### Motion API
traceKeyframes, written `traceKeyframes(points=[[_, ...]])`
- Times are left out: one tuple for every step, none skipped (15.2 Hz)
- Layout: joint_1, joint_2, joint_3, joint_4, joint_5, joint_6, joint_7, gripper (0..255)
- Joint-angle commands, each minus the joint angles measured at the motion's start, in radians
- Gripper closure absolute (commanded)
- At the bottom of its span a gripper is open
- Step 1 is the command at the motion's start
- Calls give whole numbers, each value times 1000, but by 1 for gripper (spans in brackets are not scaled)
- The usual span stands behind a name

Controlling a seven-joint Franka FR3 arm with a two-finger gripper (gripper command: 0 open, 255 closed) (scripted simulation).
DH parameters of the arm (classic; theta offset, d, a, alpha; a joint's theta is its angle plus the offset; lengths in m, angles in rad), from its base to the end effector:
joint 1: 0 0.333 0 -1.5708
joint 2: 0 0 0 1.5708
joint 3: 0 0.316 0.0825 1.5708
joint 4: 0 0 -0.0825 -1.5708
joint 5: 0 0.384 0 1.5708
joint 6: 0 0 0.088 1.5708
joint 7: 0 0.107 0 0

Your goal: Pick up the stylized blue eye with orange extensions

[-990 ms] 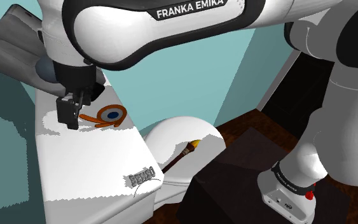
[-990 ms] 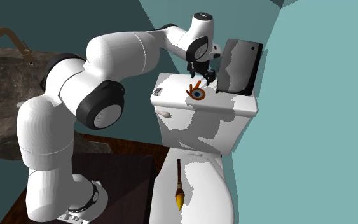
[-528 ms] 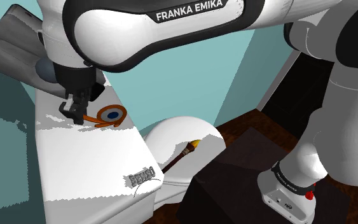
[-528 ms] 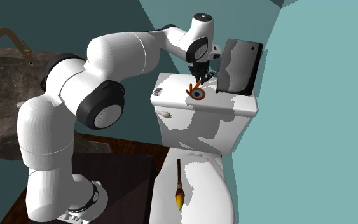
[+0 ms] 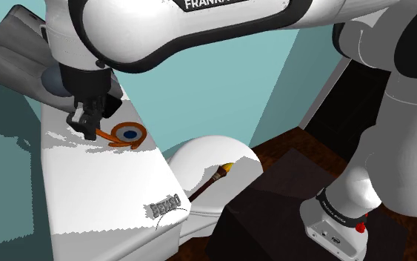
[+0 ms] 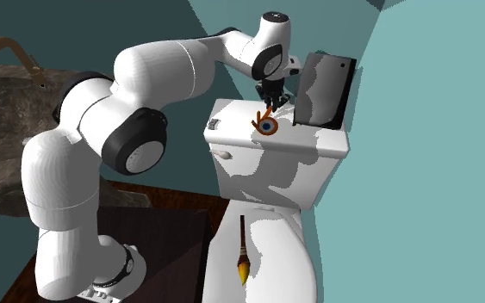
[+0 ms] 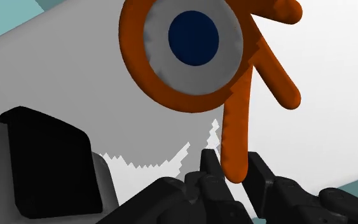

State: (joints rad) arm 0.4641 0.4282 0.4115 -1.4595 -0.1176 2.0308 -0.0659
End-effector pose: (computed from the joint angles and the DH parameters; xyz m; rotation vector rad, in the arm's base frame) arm 0.4854 0.4986 0.4712 -2.6900 -1.3599 -0.2163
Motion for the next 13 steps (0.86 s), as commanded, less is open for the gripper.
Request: traceKeyframes(points=[[3, 0, 1, 27, 0, -27, 0, 255], [4, -1, 1, 39, 1, -40, 0, 255], [4, -2, 2, 52, 1, -53, 0, 255], [6, -2, 2, 65, 2, -66, 0, 255], [7, -2, 3, 78, 2, -80, 0, 255], [8, -2, 3, 92, 2, -93, 0, 255], [9, -2, 4, 106, 2, -107, 0, 255], [11, -1, 4, 120, 2, -121, 0, 255], [12, 0, 4, 136, 2, -135, 0, 255], [14, 1, 4, 151, 1, -149, 1, 255], [16, 3, 5, 167, 1, -163, 1, 255], [16, 3, 5, 169, 1, -165, 1, 255], [16, 3, 5, 169, 1, -165, 1, 255]])
